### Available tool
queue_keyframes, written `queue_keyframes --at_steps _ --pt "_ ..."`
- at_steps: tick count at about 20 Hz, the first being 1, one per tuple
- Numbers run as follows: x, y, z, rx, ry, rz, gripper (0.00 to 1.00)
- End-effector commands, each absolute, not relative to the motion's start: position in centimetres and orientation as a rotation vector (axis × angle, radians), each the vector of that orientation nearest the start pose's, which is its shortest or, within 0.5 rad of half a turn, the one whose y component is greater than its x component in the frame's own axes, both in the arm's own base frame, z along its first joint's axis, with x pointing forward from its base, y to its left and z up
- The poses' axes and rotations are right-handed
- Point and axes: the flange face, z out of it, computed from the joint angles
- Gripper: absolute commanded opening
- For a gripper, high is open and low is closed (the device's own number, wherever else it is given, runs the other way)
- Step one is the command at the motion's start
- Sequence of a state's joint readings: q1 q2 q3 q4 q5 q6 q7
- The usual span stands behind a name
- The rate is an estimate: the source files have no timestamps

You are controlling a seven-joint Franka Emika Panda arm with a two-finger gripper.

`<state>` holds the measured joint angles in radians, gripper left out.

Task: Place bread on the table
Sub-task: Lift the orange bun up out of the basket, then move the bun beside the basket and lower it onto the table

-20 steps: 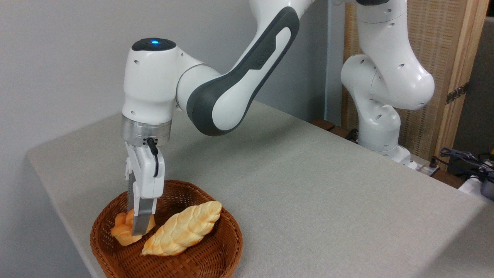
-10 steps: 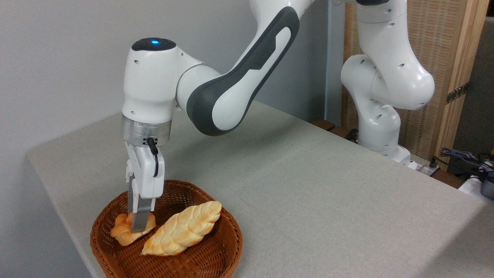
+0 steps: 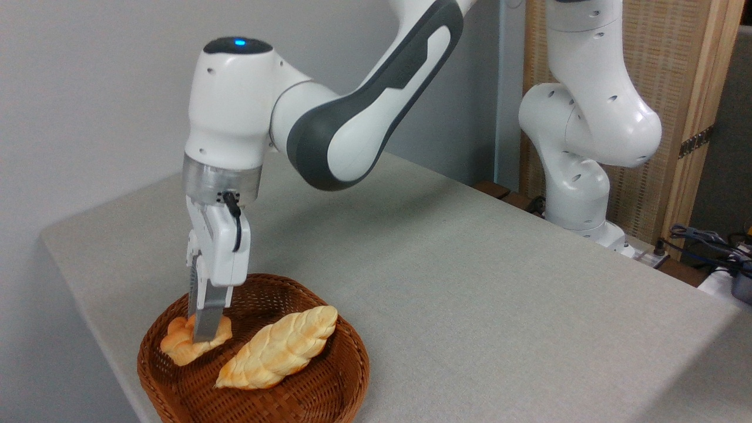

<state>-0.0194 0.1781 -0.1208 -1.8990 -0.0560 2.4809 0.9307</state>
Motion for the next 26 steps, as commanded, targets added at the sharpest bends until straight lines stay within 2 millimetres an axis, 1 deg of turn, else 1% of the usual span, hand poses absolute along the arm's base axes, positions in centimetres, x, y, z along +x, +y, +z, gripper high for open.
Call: queue_keyframes --at_steps 1,3,7,10,12,13,14,15,16,17,18,19,20,21,22,24,26 --pt "61.5 -6.5 48.6 -2.629 1.426 -0.581 0.32" --pt "61.0 -4.7 49.5 -2.645 1.407 -0.553 0.32" --pt "60.3 -4.0 50.9 -2.655 1.399 -0.529 0.33" --pt "59.1 -3.9 52.2 -2.673 1.408 -0.484 0.33" --pt "57.8 -3.9 52.6 -2.709 1.427 -0.394 0.33" --pt "56.6 -4.1 53.2 -2.728 1.453 -0.323 0.33" --pt "56.0 -4.1 53.6 -2.738 1.462 -0.288 0.33" --pt "54.8 -4.2 54.1 -2.757 1.479 -0.219 0.33" --pt "54.1 -4.3 54.4 -2.765 1.485 -0.193 0.34" --pt "53.0 -4.5 54.9 -2.778 1.492 -0.163 0.34" --pt "52.1 -4.7 55.5 -2.803 1.494 -0.170 0.34" --pt "51.2 -4.9 55.7 -2.831 1.491 -0.181 0.34" --pt "50.3 -5.0 55.7 -2.848 1.490 -0.191 0.34" --pt "49.5 -5.2 55.2 -2.851 1.496 -0.177 0.34" --pt "49.2 -5.2 54.9 -2.852 1.498 -0.168 0.35" --pt "48.3 -5.7 53.5 -2.853 1.518 -0.127 0.34" --pt "47.9 -6.6 52.6 -2.847 1.548 -0.097 0.34"
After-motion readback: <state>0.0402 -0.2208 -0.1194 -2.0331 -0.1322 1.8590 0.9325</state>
